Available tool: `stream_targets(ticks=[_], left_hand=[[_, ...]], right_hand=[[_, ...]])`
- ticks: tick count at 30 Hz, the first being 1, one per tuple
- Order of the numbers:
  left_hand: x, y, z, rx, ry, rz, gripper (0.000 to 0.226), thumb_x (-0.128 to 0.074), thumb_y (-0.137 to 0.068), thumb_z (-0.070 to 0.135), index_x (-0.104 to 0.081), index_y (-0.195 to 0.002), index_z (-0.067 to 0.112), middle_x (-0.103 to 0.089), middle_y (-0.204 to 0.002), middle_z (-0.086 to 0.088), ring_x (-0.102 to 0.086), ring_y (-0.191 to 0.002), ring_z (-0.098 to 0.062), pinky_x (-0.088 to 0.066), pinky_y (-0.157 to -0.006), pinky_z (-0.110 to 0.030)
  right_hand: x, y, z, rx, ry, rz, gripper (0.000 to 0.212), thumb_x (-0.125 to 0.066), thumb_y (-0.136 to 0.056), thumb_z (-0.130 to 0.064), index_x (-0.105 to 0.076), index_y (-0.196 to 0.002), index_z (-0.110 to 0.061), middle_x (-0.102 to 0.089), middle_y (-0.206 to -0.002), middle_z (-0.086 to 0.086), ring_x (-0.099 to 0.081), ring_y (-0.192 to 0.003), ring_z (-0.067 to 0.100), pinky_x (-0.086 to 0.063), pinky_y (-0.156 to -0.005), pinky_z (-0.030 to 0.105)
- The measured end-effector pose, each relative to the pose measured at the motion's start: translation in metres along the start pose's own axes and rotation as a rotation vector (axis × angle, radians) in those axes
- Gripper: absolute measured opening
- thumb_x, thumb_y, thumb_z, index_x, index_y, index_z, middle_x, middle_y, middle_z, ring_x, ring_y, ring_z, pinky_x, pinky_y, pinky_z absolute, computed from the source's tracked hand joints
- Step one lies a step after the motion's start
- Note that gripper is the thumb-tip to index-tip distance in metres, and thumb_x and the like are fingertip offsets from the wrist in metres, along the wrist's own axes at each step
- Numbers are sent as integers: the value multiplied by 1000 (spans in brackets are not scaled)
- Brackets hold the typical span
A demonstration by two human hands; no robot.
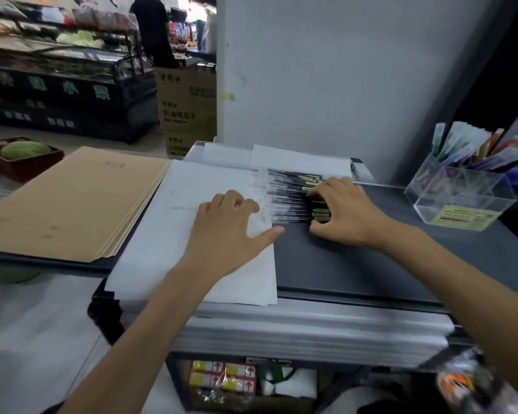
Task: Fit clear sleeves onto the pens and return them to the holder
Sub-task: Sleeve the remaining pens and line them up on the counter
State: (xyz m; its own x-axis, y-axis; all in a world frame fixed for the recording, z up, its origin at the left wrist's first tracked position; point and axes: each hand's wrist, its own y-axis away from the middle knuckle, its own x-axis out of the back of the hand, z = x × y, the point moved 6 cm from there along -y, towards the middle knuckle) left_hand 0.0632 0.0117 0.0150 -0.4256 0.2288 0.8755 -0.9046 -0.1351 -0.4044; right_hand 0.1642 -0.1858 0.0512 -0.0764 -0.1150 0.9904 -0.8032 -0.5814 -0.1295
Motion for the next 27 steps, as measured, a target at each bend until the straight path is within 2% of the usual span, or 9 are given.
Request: stream_targets(ticks=[5, 9, 12, 15, 21, 25, 27], left_hand=[[-1, 0, -1, 0, 3, 3, 73, -33, -83, 86, -66, -122, 34, -58, -123, 6, -53, -119, -21, -40, -103, -40], [-1, 1, -1, 1, -5, 2, 71, -33, -85, 84, -66, -122, 33, -57, -123, 6, -53, -119, -21, -40, -103, -40], [-1, 0, -2, 2, -8, -2, 70, -33, -86, 84, -66, -123, 34, -57, -124, 7, -52, -119, -20, -39, -103, -39], [-2, -1, -2, 2, -3, -4, 69, -34, -88, 83, -66, -123, 34, -57, -124, 7, -52, -119, -20, -39, -104, -39], [0, 1, -1, -1, 8, 9, 69, -34, -87, 81, -68, -123, 32, -58, -122, 5, -54, -117, -20, -41, -103, -39], [0, 1, -1, -8, 0, 3, 70, -33, -88, 82, -68, -122, 32, -58, -122, 5, -55, -116, -21, -41, -101, -39], [0, 1, -1, -10, -2, 1, 69, -34, -87, 82, -67, -121, 31, -58, -121, 5, -54, -115, -21, -41, -100, -39]], right_hand=[[4, -10, -4, 3, 45, -77, 80, -52, -64, -59, -60, -135, -22, -56, -132, 3, -46, -125, 26, -40, -108, 41], [10, -17, -9, 19, 85, -144, 76, -56, -60, -58, -62, -126, -20, -58, -121, 1, -50, -113, 25, -45, -100, 42], [12, -21, -14, 54, 115, -208, 67, -63, -58, -54, -65, -114, -17, -63, -105, 0, -54, -97, 24, -49, -87, 39], [12, -21, -16, 97, 102, -231, 50, -76, -69, -44, -62, -109, -17, -62, -101, -2, -56, -94, 23, -53, -85, 42], [7, -19, -20, 127, 117, -260, 37, -77, -74, -38, -49, -90, -20, -55, -86, -5, -50, -75, 13, -46, -66, 39], [0, -17, -26, 138, 216, -302, 39, -72, -80, -45, -41, -88, -22, -52, -89, -5, -47, -73, 11, -39, -62, 36], [-5, -16, -29, 141, 269, -350, 36, -67, -87, -46, -44, -98, -20, -58, -99, -1, -55, -83, 20, -46, -69, 36]])
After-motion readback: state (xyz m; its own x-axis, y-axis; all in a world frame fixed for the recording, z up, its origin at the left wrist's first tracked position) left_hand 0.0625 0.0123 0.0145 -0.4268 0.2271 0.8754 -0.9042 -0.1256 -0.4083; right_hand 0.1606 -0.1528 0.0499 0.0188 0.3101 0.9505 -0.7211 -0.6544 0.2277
